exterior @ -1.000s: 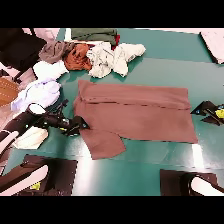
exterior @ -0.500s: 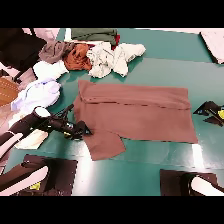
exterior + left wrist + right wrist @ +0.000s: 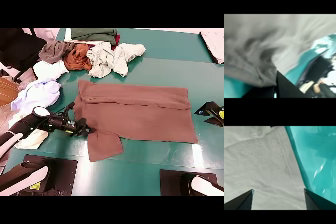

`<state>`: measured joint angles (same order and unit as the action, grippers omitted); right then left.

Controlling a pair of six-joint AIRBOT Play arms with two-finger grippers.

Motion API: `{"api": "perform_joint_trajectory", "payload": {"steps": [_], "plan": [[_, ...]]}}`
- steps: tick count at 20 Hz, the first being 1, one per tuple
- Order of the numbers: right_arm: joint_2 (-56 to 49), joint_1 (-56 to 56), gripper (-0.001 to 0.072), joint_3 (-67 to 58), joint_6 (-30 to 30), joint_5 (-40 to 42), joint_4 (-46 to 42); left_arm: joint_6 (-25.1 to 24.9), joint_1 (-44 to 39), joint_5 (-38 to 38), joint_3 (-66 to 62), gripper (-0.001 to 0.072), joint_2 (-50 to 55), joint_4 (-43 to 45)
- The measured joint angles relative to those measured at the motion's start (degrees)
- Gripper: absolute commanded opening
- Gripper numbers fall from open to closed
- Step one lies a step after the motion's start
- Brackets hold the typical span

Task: Fold the shirts.

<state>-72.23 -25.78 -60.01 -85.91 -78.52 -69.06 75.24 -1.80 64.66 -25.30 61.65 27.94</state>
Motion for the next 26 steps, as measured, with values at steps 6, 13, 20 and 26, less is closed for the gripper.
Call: {"api": "perform_joint_trajectory", "payload": {"steps": [6,13,20,26], "plan": [[-6.9,-3.4,0.0701,0.0,2.2,-2.9,0.3,1.3,0.0,1.2,-12.6,0.0022,0.0,-2.9],[-7.8,-6.2,0.0662,6.9,5.8,-2.7,3.8,3.2,0.0,1.8,-18.9,0.0023,0.0,-1.5],[-7.0,-3.5,0.0032,11.3,8.5,-1.0,3.9,3.8,0.0,1.9,-19.7,0.0023,0.0,-1.0],[0.9,1.5,0.0032,5.0,5.8,-2.9,-3.5,3.9,0.1,3.0,-23.8,0.0022,-1.7,1.1]]}}
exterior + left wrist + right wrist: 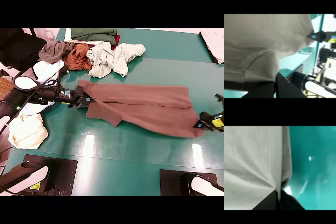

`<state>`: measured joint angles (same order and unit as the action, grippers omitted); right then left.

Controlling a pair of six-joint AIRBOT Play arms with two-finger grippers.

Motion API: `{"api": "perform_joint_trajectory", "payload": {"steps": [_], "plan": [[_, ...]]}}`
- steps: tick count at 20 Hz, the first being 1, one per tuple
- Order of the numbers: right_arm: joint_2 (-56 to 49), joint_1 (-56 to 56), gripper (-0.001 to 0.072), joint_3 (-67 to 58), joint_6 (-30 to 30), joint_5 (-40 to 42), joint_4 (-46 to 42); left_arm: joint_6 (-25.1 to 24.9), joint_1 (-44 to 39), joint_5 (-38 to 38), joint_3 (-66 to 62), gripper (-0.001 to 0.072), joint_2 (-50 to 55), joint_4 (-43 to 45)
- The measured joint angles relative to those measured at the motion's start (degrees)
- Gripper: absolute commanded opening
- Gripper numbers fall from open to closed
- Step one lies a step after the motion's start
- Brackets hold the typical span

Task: Fold the shirts.

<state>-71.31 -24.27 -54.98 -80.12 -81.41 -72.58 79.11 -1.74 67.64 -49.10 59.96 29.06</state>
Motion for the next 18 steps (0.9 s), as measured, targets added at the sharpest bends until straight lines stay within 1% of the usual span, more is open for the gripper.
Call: {"api": "perform_joint_trajectory", "payload": {"steps": [3,4,6,8,11,14,16,18], "plan": [[3.8,2.4,0.0032,-3.7,-1.7,-0.7,-1.4,2.5,0.0,-0.1,-3.1,0.0022,-1.7,5.6],[4.2,3.4,0.0032,-5.1,-1.9,-0.7,-1.6,3.1,0.0,-1.1,-3.9,0.0022,-1.9,7.0],[3.1,5.9,0.0032,-8.7,-2.5,0.2,-1.7,3.8,0.0,-5.0,-5.0,0.0022,-1.5,8.7],[-0.5,7.9,0.0032,-13.4,-3.8,0.7,-1.9,3.8,0.0,-8.3,-5.6,0.0022,0.4,8.4],[-7.6,9.2,0.0032,-21.7,-6.3,1.2,-2.0,0.1,0.0,-13.6,-6.6,0.0022,5.3,3.9],[-15.1,9.8,0.0033,-30.4,-7.9,1.2,-1.9,-2.6,-0.1,-19.0,-10.6,0.0022,11.6,1.1],[-20.0,10.0,0.0033,-35.3,-8.9,0.2,-2.0,-3.9,-0.1,-20.1,-14.7,0.0022,16.2,0.4],[-24.5,10.1,0.0033,-39.1,-9.4,-1.3,-2.0,-4.6,-0.1,-19.7,-17.8,0.0022,20.8,0.5]]}}
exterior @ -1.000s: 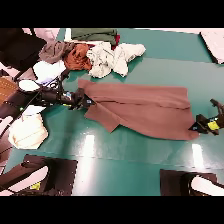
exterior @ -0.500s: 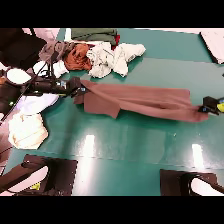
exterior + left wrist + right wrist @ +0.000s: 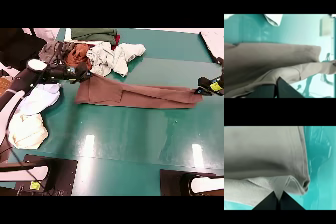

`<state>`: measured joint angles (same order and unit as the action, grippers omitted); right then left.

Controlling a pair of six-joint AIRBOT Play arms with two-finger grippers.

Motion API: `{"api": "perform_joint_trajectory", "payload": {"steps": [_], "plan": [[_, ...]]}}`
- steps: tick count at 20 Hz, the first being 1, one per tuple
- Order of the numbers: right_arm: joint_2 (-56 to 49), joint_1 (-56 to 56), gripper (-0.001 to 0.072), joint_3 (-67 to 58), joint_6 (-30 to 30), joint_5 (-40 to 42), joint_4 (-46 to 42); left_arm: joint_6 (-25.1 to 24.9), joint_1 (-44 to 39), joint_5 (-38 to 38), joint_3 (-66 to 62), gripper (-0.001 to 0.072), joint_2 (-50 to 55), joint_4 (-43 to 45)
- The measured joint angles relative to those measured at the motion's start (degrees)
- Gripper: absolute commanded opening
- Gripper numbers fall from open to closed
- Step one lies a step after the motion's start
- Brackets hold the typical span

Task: Fold the shirts.

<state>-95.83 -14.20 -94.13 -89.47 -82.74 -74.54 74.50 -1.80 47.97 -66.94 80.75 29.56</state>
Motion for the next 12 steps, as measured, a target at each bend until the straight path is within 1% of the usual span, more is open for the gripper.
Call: {"api": "perform_joint_trajectory", "payload": {"steps": [6,7,8,9,10,11,12], "plan": [[-9.9,0.0,0.0040,-7.4,-0.9,-1.5,0.0,-0.9,0.0,0.1,-3.1,0.0023,8.0,4.5],[-10.7,0.0,0.0155,-8.0,-0.9,-1.5,0.0,-0.9,0.0,-0.4,-3.2,0.0024,8.8,5.0],[-11.4,0.0,0.0469,-8.5,-1.1,-1.5,0.1,-0.9,0.0,-1.1,-3.4,0.0025,9.3,5.4],[-11.8,0.0,0.0720,-8.7,-1.0,-1.5,0.2,-1.0,0.0,-1.6,-3.5,0.0104,9.7,5.7],[-12.0,0.0,0.0719,-9.2,-0.9,-1.5,0.4,-1.0,0.1,-2.0,-3.5,0.0433,10.0,6.0],[-11.9,0.0,0.0719,-9.8,-0.6,-1.5,0.7,-1.0,0.1,-2.3,-3.6,0.0623,10.1,6.1],[-11.8,-0.4,0.0719,-10.8,0.1,-1.7,0.9,-0.9,0.3,-2.2,-3.7,0.0628,10.2,6.3]]}}
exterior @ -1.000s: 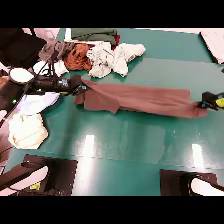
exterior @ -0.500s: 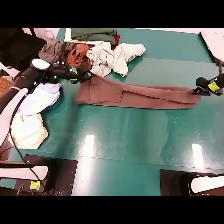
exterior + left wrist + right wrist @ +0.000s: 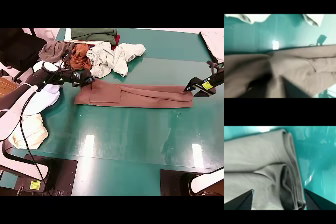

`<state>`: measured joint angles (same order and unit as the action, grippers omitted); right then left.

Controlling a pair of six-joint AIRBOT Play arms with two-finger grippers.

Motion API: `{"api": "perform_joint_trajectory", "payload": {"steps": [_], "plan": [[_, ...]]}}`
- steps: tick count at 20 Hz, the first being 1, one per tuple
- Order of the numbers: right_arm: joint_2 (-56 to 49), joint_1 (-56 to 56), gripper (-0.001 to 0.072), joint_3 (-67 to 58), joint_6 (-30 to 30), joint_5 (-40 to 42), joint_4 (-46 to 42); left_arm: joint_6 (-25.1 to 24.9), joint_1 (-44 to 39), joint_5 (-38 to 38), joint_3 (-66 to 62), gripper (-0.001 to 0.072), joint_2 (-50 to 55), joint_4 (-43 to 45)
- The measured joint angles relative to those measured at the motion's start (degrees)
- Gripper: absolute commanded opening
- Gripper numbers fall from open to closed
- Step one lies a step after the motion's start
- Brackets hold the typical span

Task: Fold the shirts.

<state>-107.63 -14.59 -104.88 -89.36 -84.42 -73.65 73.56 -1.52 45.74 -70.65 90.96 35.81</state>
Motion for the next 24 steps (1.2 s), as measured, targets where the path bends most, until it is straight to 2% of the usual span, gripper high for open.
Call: {"api": "perform_joint_trajectory", "payload": {"steps": [5,9,10,11,16,21,23,24], "plan": [[1.6,-3.7,0.0719,-2.0,3.3,-1.5,2.9,0.9,4.6,4.9,-4.4,0.0627,-1.2,1.3],[2.0,-8.5,0.0719,3.6,8.4,-2.2,11.0,2.3,7.1,10.1,-9.7,0.0623,-2.8,1.4],[2.0,-9.7,0.0718,5.5,9.8,-1.9,12.9,2.8,6.9,11.6,-10.9,0.0499,-3.0,1.3],[2.0,-10.7,0.0715,7.2,11.3,-1.3,14.6,3.1,6.3,12.7,-11.8,0.0414,-3.1,1.3],[-1.8,-12.4,0.0708,8.6,15.8,0.3,21.9,3.8,1.6,14.3,-14.8,0.0417,-3.5,0.9],[-6.4,-9.4,0.0701,4.7,16.5,-0.9,24.5,4.0,-1.4,13.4,-15.5,0.0417,-3.5,-0.1],[-7.3,-8.2,0.0620,4.1,16.5,-1.0,24.6,4.0,-1.9,13.5,-15.5,0.0416,-3.5,-0.3],[-7.6,-7.6,0.0548,3.9,16.5,-1.0,24.2,4.1,-2.0,13.5,-15.6,0.0415,-3.5,-0.3]]}}
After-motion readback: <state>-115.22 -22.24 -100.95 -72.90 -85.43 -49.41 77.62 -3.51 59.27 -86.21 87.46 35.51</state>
